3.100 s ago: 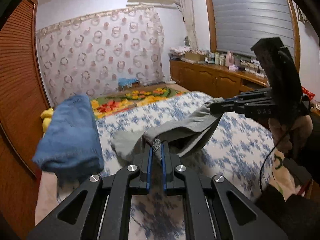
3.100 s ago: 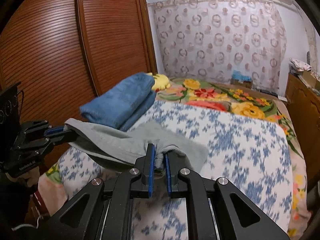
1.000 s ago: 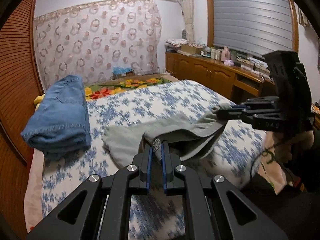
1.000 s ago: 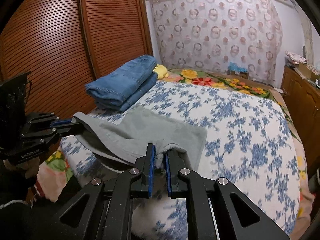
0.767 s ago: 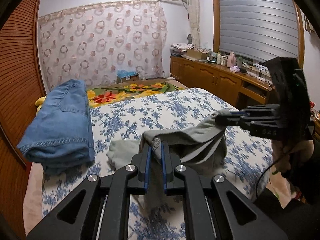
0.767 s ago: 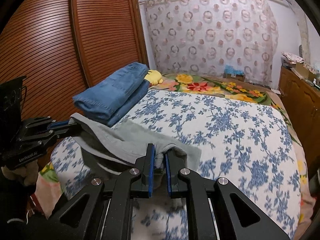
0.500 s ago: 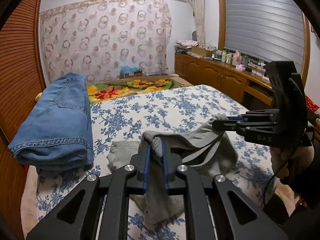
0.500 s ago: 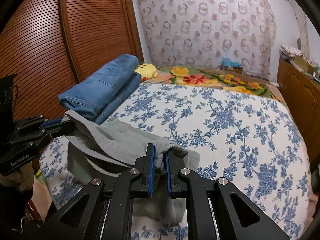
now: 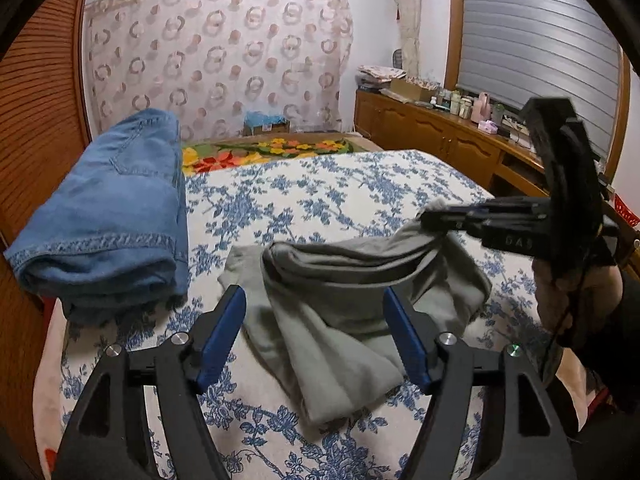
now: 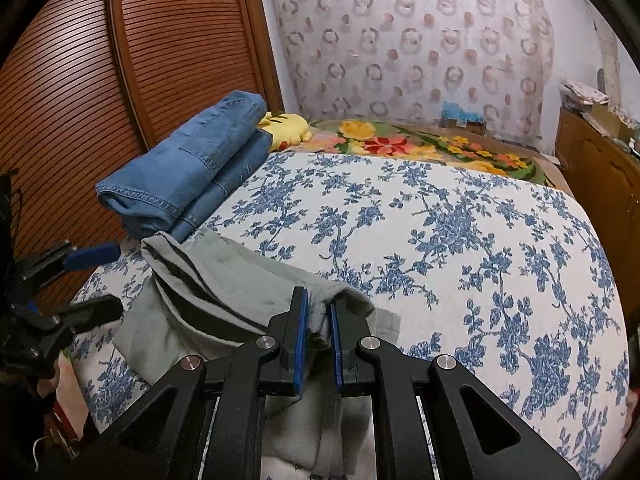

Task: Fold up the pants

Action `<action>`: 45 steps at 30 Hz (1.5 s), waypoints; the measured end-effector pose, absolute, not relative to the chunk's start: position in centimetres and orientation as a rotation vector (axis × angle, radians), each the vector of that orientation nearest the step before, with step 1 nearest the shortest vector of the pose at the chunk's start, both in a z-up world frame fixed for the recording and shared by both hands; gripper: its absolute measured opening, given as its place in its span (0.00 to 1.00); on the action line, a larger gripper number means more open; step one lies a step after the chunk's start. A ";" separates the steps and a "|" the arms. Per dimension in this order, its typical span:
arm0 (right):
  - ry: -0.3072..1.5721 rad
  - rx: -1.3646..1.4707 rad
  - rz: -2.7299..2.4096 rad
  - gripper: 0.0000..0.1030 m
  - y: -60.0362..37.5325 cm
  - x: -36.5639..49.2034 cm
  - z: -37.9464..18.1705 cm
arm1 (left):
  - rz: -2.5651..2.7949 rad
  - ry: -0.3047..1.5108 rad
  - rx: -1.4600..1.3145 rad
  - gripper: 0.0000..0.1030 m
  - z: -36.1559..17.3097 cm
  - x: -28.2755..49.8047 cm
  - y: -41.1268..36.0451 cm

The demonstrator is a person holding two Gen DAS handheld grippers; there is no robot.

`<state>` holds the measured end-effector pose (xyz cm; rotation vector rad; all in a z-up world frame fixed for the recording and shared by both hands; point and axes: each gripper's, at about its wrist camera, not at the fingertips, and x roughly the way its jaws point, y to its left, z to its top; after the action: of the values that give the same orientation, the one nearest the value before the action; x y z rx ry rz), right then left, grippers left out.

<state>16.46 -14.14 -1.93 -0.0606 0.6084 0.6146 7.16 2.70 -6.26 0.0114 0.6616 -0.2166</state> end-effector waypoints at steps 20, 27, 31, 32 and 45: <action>0.654 -0.160 0.647 0.29 -15.2 17.2 -3.1 | -0.143 0.769 -0.011 0.70 -10.1 8.5 4.2; 0.658 -0.241 0.656 0.29 -13.5 18.4 -3.4 | -0.147 0.774 -0.029 0.70 -10.6 8.7 4.8; 0.658 -0.236 0.679 0.29 -12.9 19.3 -3.4 | -0.151 0.782 -0.035 0.70 -10.8 8.8 4.8; 0.659 -0.236 0.683 0.29 -12.9 19.4 -3.3 | -0.151 0.784 -0.037 0.70 -10.8 8.9 4.8; 0.671 -0.203 0.730 0.06 -12.2 20.0 -3.0 | -0.154 0.781 -0.038 0.70 -10.8 9.0 4.9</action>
<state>19.99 -12.19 -3.00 -0.2031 0.6706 0.7301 8.96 4.92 -10.84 -0.0379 0.7806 -0.1537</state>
